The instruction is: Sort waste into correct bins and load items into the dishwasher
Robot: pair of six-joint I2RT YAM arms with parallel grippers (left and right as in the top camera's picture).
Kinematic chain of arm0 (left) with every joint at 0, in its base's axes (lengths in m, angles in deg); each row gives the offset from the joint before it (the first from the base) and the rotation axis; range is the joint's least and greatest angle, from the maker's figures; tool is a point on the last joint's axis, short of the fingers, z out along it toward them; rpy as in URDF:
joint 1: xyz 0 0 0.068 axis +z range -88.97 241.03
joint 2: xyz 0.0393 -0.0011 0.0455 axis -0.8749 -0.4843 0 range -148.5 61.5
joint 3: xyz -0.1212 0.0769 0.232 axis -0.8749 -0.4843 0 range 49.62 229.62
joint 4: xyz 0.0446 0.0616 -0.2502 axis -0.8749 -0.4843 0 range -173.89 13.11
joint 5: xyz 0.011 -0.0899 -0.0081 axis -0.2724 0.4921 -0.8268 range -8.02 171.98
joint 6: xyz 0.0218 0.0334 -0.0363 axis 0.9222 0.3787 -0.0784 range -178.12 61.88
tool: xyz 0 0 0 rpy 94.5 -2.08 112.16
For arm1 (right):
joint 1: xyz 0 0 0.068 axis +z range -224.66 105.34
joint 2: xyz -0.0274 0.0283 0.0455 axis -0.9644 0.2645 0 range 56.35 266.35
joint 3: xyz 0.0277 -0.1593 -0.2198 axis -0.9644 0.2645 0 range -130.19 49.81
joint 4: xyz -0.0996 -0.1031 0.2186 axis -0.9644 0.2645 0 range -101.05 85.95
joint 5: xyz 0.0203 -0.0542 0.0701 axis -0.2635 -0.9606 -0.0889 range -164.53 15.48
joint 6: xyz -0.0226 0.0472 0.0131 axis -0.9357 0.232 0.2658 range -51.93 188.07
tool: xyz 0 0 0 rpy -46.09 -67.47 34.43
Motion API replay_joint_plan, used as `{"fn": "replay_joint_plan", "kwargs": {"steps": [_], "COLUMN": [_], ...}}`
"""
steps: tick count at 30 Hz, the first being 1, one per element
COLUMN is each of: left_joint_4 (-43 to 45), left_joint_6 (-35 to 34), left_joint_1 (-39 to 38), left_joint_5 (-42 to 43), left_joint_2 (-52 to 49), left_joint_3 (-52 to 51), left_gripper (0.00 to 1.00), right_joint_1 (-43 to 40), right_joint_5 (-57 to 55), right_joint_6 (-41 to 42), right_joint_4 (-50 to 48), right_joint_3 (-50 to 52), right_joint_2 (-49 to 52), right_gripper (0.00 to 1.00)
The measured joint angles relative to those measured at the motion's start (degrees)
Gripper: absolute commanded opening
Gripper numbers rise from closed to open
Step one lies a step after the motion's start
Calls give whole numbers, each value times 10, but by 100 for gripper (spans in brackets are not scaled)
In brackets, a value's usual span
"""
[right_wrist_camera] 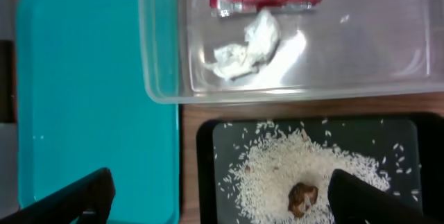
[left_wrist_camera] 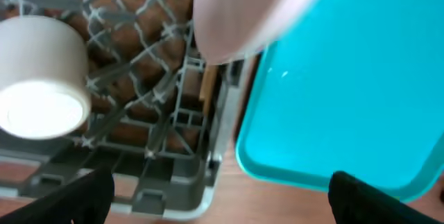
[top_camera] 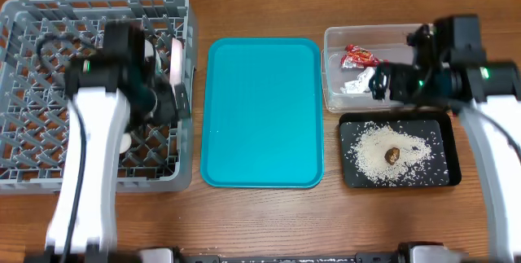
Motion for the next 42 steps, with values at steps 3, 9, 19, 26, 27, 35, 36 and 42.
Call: {"fn": "replay_joint_plan", "kwargs": {"steps": [3,9,19,26,27,35,36,42], "left_joint_4": [89,225,181,137,136,136,136,136], "left_joint_6": [0,1,1,1,1,1,1,1], "left_joint_1": [-2,-2,-2,-2,-2,-2,-2,-2], "left_joint_5": [5,12,14,14,14,14,14,14], "left_joint_2": [133,413,567,567,567,567,567,567], "left_joint_3": [-103,-289,-363,-366,-366,-366,-366,-368], "left_gripper": [100,100,100,100,100,100,100,100], "right_joint_1": [0,0,0,0,0,0,0,0], "right_joint_5": [-2,-22,-39,-42,-42,-49,-49,-45], "right_joint_6": [0,0,0,0,0,-2,-2,-3], "right_joint_4": [-56,-92,-23,-23,-23,-32,-44,-232], "right_joint_3": [76,211,228,228,228,229,232,333], "right_joint_2": [-102,-299,-364,-358,-357,-359,-363,-483], "right_gripper": [100,100,100,100,100,100,100,100]}}
